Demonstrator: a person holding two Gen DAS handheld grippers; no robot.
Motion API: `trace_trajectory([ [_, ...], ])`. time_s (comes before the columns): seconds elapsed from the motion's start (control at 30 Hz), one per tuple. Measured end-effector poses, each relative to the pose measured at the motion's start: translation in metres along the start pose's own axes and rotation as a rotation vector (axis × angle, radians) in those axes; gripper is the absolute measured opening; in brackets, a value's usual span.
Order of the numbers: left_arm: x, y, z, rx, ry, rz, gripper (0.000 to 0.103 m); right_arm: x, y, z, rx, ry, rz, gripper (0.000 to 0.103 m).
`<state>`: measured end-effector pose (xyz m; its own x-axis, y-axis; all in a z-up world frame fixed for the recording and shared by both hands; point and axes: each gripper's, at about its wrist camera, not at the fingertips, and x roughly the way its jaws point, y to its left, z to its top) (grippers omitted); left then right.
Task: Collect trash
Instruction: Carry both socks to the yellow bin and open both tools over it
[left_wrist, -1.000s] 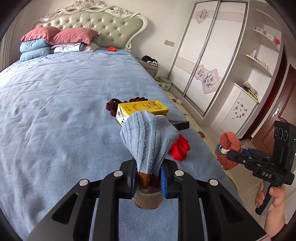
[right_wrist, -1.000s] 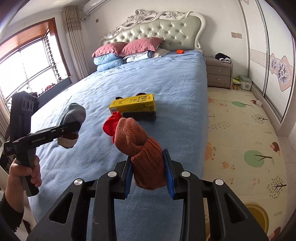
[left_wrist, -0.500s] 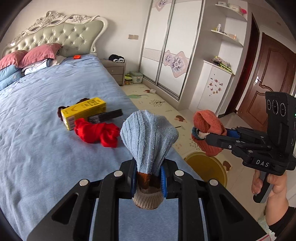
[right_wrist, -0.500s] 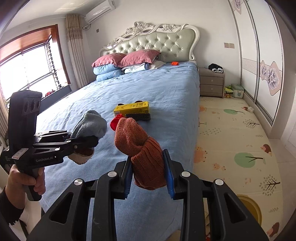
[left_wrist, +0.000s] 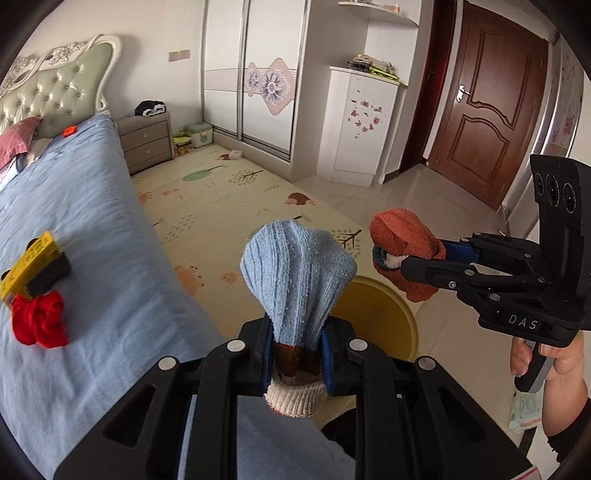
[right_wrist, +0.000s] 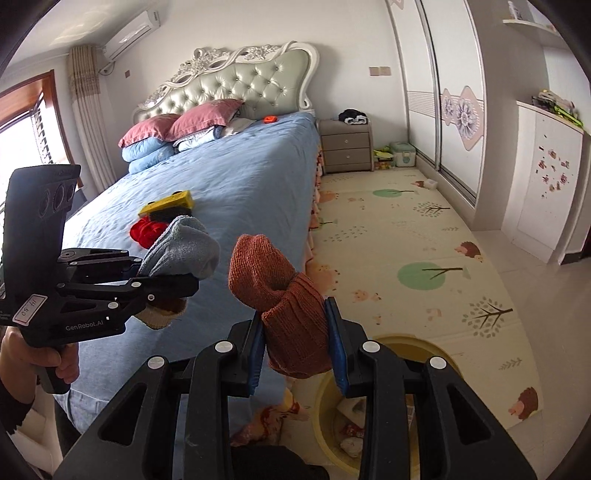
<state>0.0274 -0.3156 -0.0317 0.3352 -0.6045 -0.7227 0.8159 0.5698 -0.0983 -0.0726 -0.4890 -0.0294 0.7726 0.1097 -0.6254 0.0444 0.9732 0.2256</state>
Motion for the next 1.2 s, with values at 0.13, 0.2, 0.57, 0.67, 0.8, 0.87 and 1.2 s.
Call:
trace_trajectory([
  [0.13,0.031,-0.021,0.009,0.020,0.057,-0.062,0.021,-0.007,-0.032,-0.017,0.046,0.021,-0.050,0.030],
  [0.2,0.047,-0.032,0.011,0.033,0.081,-0.080,0.021,-0.008,-0.047,-0.025,0.062,0.037,-0.073,0.030],
  [0.57,0.122,-0.064,0.018,0.088,0.221,-0.124,0.021,-0.005,-0.098,-0.058,0.136,0.094,-0.146,0.030],
  [0.67,0.136,-0.067,0.018,0.099,0.246,-0.131,0.021,0.002,-0.107,-0.064,0.154,0.111,-0.148,0.030],
  [0.8,0.153,-0.069,0.016,0.098,0.274,-0.137,0.021,0.011,-0.115,-0.070,0.163,0.128,-0.158,0.030],
  [0.87,0.159,-0.068,0.015,0.092,0.289,-0.133,0.021,0.014,-0.119,-0.071,0.165,0.136,-0.164,0.030],
  [1.2,0.180,-0.065,0.009,0.071,0.336,-0.118,0.071,0.032,-0.135,-0.073,0.195,0.173,-0.154,0.050],
])
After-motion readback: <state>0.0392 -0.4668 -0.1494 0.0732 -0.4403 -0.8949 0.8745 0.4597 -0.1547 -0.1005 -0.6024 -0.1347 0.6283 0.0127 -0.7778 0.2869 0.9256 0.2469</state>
